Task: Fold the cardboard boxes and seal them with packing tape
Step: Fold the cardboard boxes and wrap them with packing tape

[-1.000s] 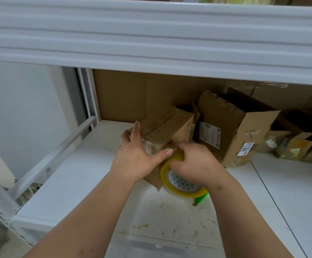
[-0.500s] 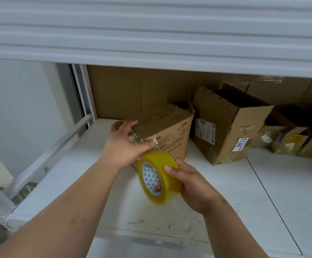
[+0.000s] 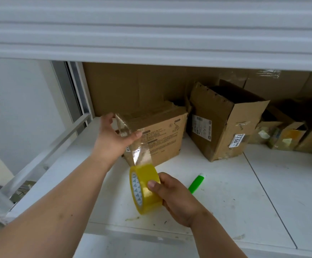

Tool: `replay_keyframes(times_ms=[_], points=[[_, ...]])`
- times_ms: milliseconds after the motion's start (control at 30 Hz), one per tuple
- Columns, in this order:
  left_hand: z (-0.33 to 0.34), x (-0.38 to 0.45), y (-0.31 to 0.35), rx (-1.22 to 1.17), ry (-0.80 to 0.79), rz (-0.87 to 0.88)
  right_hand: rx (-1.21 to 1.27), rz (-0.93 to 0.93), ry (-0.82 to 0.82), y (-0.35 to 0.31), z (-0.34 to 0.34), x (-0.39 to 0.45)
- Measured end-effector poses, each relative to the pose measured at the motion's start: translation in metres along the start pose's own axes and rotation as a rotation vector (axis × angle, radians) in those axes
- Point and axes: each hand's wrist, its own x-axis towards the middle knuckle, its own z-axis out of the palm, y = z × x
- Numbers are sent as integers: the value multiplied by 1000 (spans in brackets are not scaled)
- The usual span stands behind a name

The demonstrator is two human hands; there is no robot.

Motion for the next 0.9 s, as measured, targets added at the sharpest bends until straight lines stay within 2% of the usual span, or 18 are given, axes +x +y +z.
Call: replay_keyframes(times_ms=[67, 133, 300, 400, 467, 567, 633, 800, 900], points=[[6, -15, 0, 45, 85, -18, -55, -27, -14, -2, 2, 1], [13, -33, -5, 64, 53, -43, -137, -56, -7, -4, 2, 2], [24, -63, -22, -245, 25, -276, -202, -49, -46, -9, -11, 2], [22, -66, -24, -330, 46, -309, -277, -60, 159, -8, -35, 6], [20, -69, -24, -332, 43, -310, -593, -21, 287, -2, -60, 9], [20, -75, -24, -323, 56, -319, -1202, 106, 216, 14, -87, 9], [21, -78, -24, -307, 61, -322, -1332, 117, 242, 21, -92, 9], [23, -83, -21, -423, 71, -378, -1425, 64, 295, 12, -93, 7], [26, -87, -18, -512, 74, -406, -1254, -105, 360, -10, -84, 4]])
